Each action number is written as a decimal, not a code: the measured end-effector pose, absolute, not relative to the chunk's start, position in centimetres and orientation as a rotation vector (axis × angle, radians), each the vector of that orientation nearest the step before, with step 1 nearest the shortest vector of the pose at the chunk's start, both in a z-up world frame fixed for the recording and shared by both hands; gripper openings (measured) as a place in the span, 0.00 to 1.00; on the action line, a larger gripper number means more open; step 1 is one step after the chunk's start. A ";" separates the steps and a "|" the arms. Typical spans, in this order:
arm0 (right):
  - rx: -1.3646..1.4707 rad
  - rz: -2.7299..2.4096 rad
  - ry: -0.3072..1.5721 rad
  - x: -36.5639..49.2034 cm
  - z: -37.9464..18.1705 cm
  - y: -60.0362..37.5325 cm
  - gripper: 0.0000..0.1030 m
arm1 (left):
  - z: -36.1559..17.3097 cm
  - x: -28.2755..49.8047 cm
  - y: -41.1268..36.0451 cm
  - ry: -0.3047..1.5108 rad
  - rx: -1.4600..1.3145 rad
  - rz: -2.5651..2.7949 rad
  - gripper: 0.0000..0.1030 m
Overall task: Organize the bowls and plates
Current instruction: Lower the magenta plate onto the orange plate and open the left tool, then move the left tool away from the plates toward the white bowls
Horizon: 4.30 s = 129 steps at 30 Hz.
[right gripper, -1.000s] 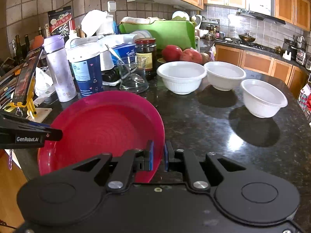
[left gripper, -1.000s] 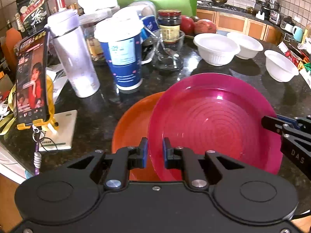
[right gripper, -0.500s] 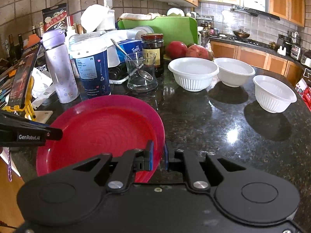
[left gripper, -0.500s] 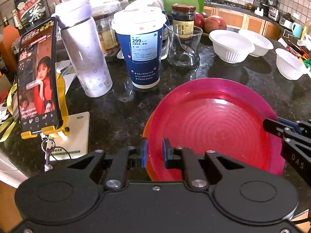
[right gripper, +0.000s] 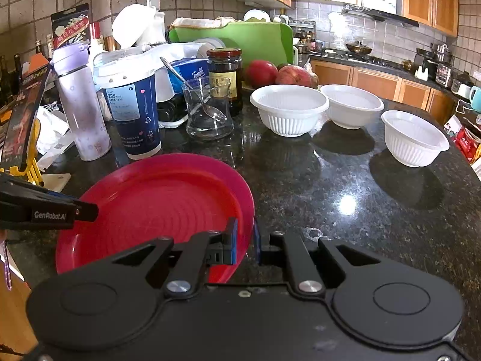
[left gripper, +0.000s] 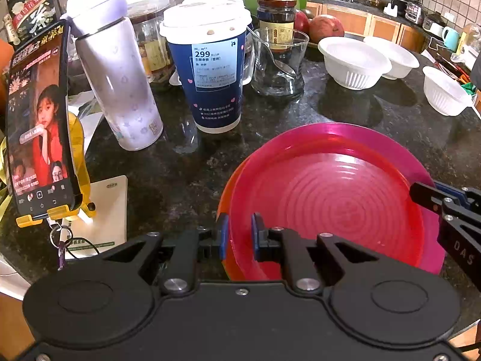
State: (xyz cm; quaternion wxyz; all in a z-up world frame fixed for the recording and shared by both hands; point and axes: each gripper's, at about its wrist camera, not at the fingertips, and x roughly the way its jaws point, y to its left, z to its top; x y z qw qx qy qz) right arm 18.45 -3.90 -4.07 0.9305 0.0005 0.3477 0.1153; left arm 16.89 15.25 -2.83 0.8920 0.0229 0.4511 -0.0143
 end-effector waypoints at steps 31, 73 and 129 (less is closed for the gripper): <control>-0.013 0.260 0.714 19.1 -4.2 -3.4 0.22 | -2.5 16.9 15.9 0.926 0.022 -0.054 0.20; 0.092 0.161 0.578 17.4 -2.1 -6.0 0.25 | 0.6 16.4 14.5 0.781 -0.035 -0.268 0.23; 0.272 0.325 0.813 39.7 -0.2 -38.1 0.35 | 2.7 31.2 -11.8 0.913 -0.045 -0.140 0.33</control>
